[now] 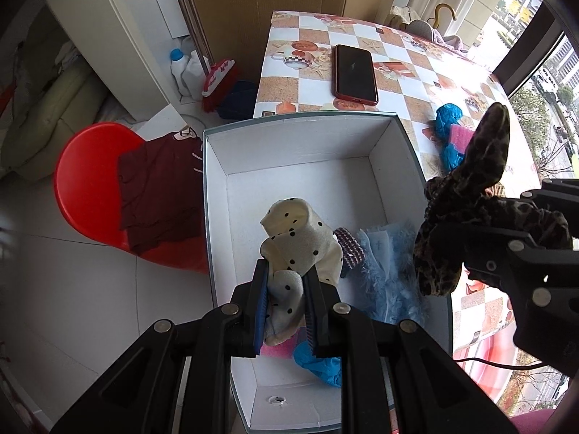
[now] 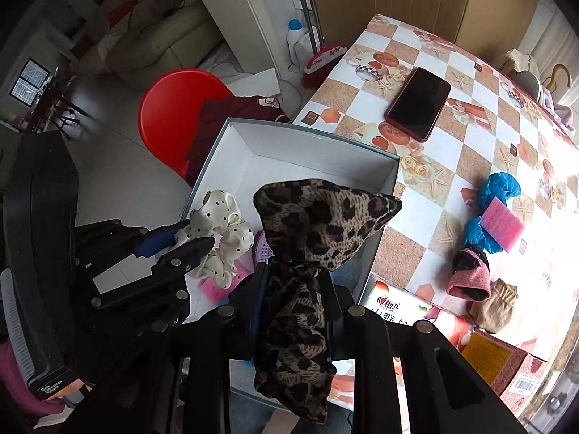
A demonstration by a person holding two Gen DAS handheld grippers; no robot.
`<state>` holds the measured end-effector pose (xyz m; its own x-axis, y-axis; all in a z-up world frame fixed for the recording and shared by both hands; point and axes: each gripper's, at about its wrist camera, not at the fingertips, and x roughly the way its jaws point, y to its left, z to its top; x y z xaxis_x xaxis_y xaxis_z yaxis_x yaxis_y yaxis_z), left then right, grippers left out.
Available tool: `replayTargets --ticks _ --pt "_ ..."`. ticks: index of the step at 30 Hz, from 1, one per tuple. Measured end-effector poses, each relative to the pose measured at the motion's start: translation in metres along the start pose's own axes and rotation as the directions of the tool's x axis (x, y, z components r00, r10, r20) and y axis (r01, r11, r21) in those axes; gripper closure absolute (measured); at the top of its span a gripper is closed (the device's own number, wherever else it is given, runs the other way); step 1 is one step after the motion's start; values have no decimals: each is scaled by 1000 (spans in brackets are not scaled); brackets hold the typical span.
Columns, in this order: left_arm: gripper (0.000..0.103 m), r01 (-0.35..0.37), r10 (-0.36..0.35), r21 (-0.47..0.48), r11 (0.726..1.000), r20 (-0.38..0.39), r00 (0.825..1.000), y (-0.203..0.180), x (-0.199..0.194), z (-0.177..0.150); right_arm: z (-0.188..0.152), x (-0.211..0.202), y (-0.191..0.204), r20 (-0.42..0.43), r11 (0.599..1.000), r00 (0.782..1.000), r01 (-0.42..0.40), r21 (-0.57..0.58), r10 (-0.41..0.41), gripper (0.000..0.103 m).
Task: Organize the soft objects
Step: 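Lower both items into the box and open both tools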
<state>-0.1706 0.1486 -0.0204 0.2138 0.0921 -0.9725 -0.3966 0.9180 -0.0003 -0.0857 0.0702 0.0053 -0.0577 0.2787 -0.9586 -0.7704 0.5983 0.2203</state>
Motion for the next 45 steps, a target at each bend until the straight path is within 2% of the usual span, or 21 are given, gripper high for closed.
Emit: replayTargets --ticks 27,30,33,34,35,36,37,38,40,41,42,43,45 --pt "82 3 -3 6 1000 -30 1000 -2 9 4 11 18 -10 -43 999 999 -28 35 30 76" --pt "73 10 -10 5 1000 -27 1000 -3 9 3 11 18 -10 -40 999 999 -23 31 24 76" --pt "51 12 -11 4 1000 -24 1000 -3 8 2 11 18 -8 -42 1000 999 -19 22 20 75" --pt "39 11 -11 3 1000 -23 1000 -3 7 2 11 17 -7 -41 1000 999 -15 19 16 69" --pt "26 10 -10 3 1000 -24 1000 -3 7 1 11 16 -6 -38 1000 999 -9 17 9 57" --pt "22 6 -5 3 1000 -27 1000 -3 7 0 11 15 -6 -31 1000 1000 -2 15 2 48" --pt "20 0 0 4 1000 -24 1000 -3 6 0 11 12 -5 -19 1000 1000 4 14 -4 35" --pt "19 -7 7 5 1000 -21 1000 -3 6 -1 12 10 -4 -8 1000 1000 9 13 -9 31" --pt "15 -8 8 -6 1000 -17 1000 -2 6 -2 13 5 -3 5 1000 1000 20 8 -20 30" --pt "13 2 -2 -17 1000 -17 1000 0 5 -3 14 3 -2 8 1000 1000 27 5 -27 18" --pt "11 21 -22 -32 999 -14 1000 2 6 -3 15 1 -2 12 999 999 38 3 -38 12" --pt "10 38 -39 -47 998 -12 999 4 6 -3 15 -1 -2 17 998 998 65 1 -65 2" --pt "7 44 -44 -59 997 -4 999 5 5 -2 15 -4 -5 21 998 998 63 6 -63 1"
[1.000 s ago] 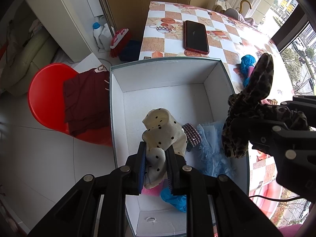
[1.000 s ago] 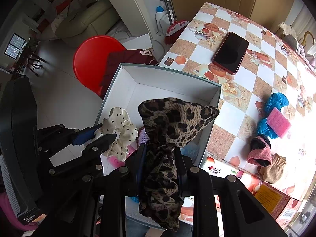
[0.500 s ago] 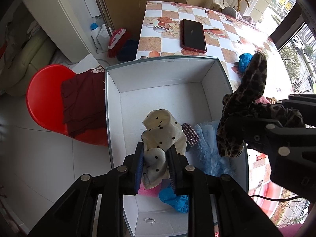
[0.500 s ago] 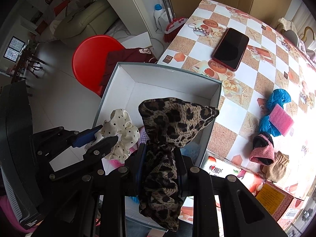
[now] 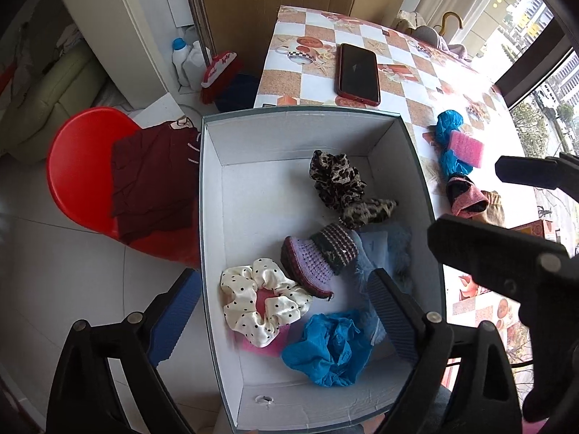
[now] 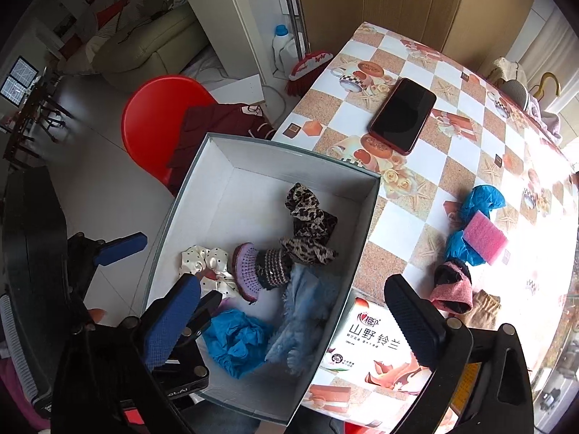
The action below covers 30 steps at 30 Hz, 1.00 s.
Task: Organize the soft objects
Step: 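Lower both items into the box and open both tools, then reach the left tool toward the pink sponge while the right tool approaches the beige sock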
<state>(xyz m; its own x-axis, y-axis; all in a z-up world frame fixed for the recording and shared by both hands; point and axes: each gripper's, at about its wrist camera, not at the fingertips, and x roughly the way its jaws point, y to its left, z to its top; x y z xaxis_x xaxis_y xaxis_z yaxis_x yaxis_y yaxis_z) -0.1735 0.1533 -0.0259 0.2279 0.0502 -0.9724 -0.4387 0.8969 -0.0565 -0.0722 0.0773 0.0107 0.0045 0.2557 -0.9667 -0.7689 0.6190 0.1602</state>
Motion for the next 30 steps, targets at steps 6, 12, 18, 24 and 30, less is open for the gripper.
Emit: replayTargets --ticks 6,12,18,24,30 --pt "0 63 -64 5 998 44 997 -7 -16 8 -4 -17 -30 -3 998 1000 -11 61 11 1" --pt "0 105 -108 55 993 47 993 -33 -25 21 -11 -49 -111 -5 981 999 34 191 -33 1" --pt "0 124 -127 119 985 20 992 -74 -27 33 -33 -57 -218 -91 928 994 96 360 -68 1" --pt "0 136 -135 189 973 -17 991 -129 -21 48 -63 -27 -298 -196 877 981 96 471 -2 1" --pt "0 123 -113 231 965 -54 992 -180 -4 75 -72 29 -335 -290 881 952 48 470 103 1"
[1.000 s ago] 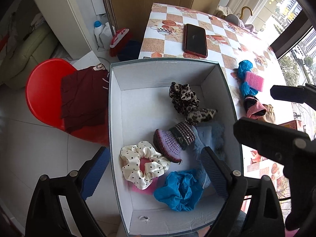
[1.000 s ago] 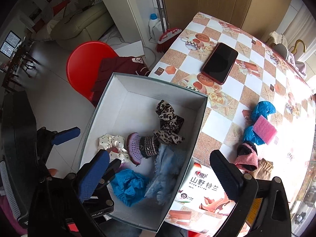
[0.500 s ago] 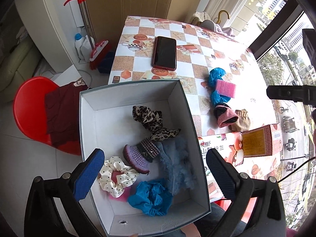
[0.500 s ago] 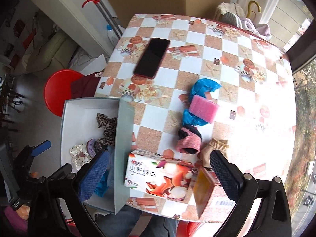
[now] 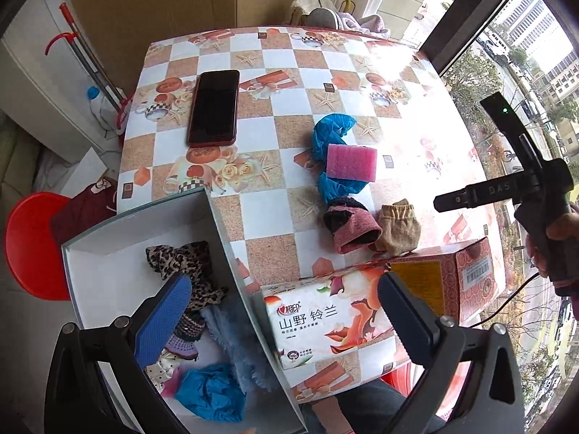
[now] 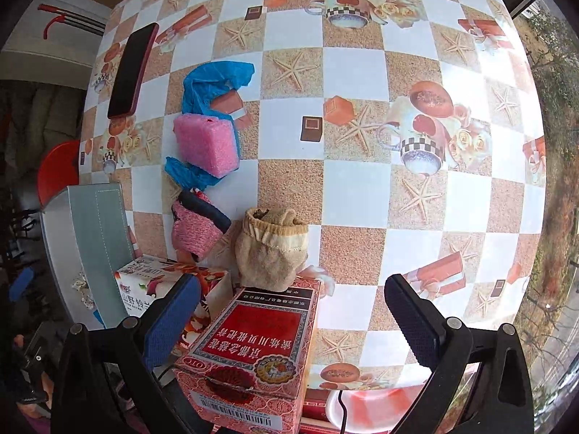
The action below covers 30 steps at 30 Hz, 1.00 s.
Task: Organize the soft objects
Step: 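Reach the left tool toward the pink sponge while the right tool approaches the beige sock, then grasp the pink sponge with the left tool while the right tool grasps the beige sock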
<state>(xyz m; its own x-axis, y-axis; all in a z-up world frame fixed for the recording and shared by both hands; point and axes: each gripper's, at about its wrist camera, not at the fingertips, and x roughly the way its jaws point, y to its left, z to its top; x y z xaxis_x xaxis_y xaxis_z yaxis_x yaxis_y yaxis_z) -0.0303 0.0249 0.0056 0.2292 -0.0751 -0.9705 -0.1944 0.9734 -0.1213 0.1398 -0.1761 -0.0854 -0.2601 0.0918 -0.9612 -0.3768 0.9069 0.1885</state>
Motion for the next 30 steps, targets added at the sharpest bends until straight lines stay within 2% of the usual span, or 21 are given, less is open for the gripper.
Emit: replayTargets --ticks 5,9,11,12,14,16,20,23,24,26,28,30 --pt "0 -18 18 37 999 -20 1000 -30 24 41 21 46 -3 -119 996 992 -50 -72 42 1" --pt "0 7 -6 45 999 -41 999 -49 52 76 31 78 8 -223 982 969 -133 -134 101 1" --pt "0 18 -15 45 999 -52 999 -57 68 90 31 92 15 -269 972 960 -136 -190 82 1" --pt "0 19 -16 47 999 -61 998 -61 76 96 31 96 17 -271 968 962 -109 -226 45 1" --pt "0 21 -16 54 998 -81 997 -69 92 107 29 103 19 -268 956 963 -39 -291 -42 1" --pt "0 15 -8 65 998 -100 995 -78 108 114 28 107 14 -248 949 965 4 -314 -86 1" --pt "0 -10 23 97 995 -131 991 -95 140 123 23 100 -12 -180 967 980 33 -253 -80 1" --pt "0 -30 44 96 995 -150 988 -101 158 127 14 93 -47 -110 967 975 169 -190 -192 1" --pt "0 -34 48 95 995 -156 987 -102 162 127 10 91 -63 -100 972 975 184 -148 -200 1" --pt "0 -44 59 94 995 -164 985 -103 168 128 2 82 -91 -79 984 982 170 -50 -174 1" --pt "0 -64 78 88 994 -167 983 -103 172 129 -7 70 -107 -24 997 997 73 23 -73 1" --pt "2 -90 103 83 992 -169 980 -103 176 130 -12 62 -107 33 999 999 -15 42 14 1"
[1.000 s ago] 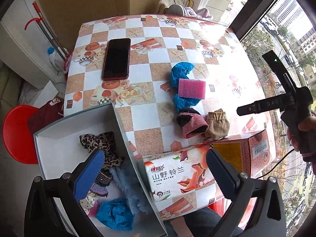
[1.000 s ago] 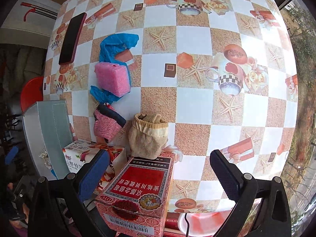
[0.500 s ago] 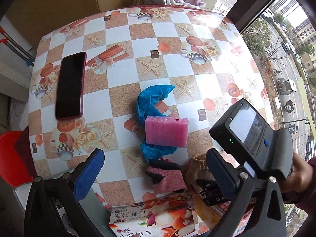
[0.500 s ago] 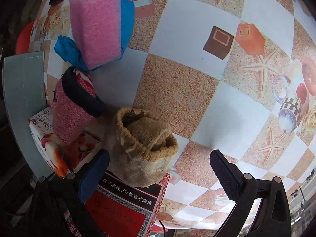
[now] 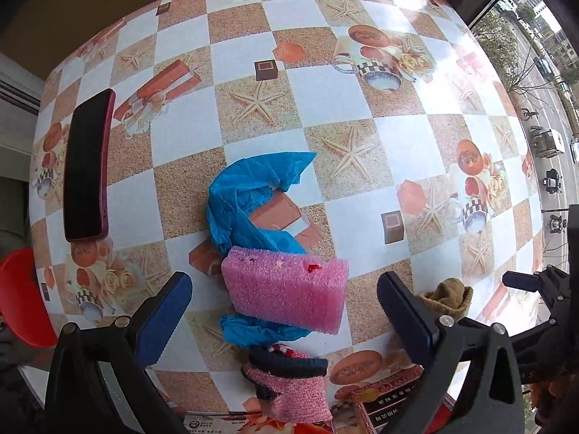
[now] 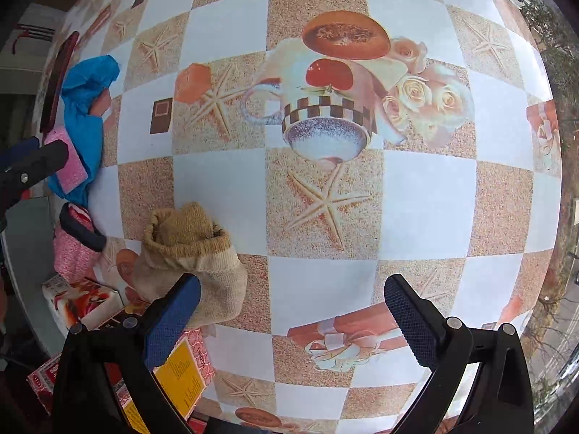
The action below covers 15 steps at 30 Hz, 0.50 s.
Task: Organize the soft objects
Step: 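Grasp the pink sponge with the left tool while the right tool grasps the beige sock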
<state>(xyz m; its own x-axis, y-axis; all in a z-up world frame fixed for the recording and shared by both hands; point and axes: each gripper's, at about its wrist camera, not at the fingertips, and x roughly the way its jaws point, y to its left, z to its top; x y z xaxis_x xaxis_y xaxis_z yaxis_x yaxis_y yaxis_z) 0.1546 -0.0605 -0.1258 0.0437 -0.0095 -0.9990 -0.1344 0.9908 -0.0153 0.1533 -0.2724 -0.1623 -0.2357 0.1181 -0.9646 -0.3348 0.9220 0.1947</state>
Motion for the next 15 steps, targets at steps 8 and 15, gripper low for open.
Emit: replayTargets --ticks 8,15 --pt "24 -47 48 3 999 -72 996 5 23 -3 3 21 64 40 973 997 78 -216 -70 1" --pt "29 -23 24 35 999 -40 999 4 17 -7 -5 31 69 69 944 982 190 -270 -178 0"
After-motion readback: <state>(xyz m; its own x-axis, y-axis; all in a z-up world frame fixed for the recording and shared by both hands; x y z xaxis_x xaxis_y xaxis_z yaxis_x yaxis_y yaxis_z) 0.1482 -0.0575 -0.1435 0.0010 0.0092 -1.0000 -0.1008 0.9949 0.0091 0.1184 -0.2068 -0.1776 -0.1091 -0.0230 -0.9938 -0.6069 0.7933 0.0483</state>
